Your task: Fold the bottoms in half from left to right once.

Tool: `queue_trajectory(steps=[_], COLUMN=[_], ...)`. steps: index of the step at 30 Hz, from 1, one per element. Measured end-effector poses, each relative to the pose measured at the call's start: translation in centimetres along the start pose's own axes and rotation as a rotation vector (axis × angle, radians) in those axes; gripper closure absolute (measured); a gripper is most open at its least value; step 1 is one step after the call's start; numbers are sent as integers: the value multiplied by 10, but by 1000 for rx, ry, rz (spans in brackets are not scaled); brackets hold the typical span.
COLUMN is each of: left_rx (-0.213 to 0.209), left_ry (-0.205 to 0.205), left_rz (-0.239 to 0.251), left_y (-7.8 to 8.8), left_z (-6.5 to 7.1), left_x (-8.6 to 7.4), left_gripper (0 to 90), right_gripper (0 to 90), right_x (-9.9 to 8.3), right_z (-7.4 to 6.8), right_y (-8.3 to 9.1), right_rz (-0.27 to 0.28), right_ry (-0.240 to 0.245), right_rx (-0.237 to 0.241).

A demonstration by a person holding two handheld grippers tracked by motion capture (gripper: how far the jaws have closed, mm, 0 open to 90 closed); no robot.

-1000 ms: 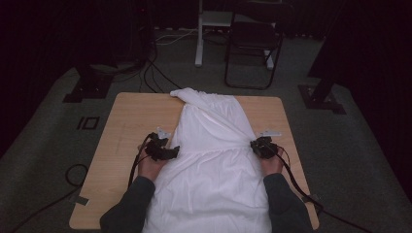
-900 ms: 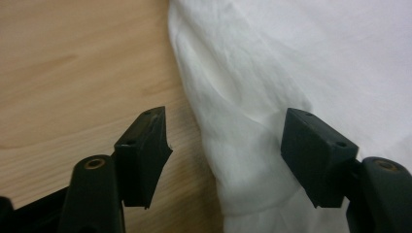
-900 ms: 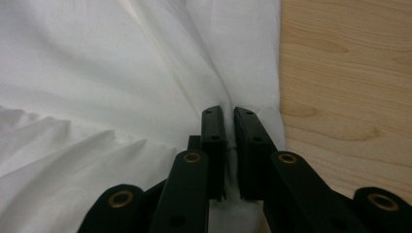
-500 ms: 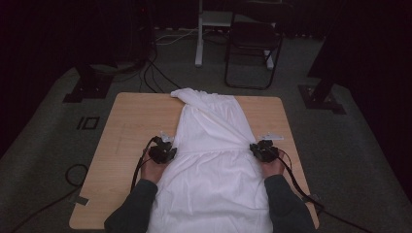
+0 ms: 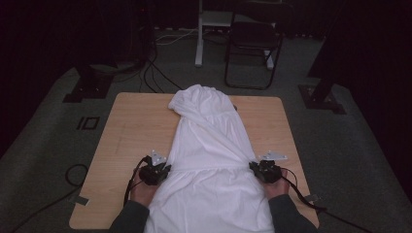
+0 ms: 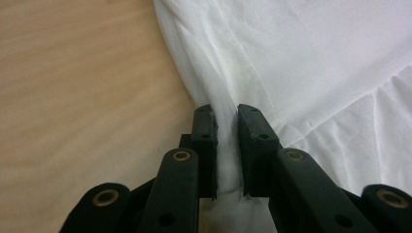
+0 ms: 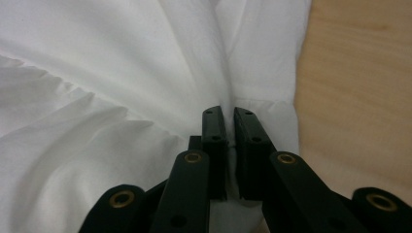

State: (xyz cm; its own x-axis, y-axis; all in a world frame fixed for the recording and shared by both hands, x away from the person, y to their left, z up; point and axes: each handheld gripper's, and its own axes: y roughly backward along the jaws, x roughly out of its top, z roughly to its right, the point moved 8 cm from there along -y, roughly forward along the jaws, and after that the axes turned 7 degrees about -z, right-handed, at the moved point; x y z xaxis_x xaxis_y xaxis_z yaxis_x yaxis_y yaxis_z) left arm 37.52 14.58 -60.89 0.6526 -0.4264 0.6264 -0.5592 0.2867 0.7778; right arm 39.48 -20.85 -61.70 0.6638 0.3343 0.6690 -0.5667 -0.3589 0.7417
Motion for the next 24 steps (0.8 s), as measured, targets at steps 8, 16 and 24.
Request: queue_trajectory(steps=[8, 16, 24], left_rx=[14, 5, 0], left_ry=[-9, 5, 13], left_rz=[11, 28, 39], left_y=[-1, -2, -2], left_z=[1, 0, 0], left_x=[0, 0, 0], left_gripper=[763, 742, 728], right_gripper=[473, 390, 446], right_x=[5, 55, 93], right_z=[-2, -10, -24], right_y=[2, -20, -61], right_rz=[-43, -16, -44], right_ry=[8, 72, 166], right_rx=[12, 36, 3])
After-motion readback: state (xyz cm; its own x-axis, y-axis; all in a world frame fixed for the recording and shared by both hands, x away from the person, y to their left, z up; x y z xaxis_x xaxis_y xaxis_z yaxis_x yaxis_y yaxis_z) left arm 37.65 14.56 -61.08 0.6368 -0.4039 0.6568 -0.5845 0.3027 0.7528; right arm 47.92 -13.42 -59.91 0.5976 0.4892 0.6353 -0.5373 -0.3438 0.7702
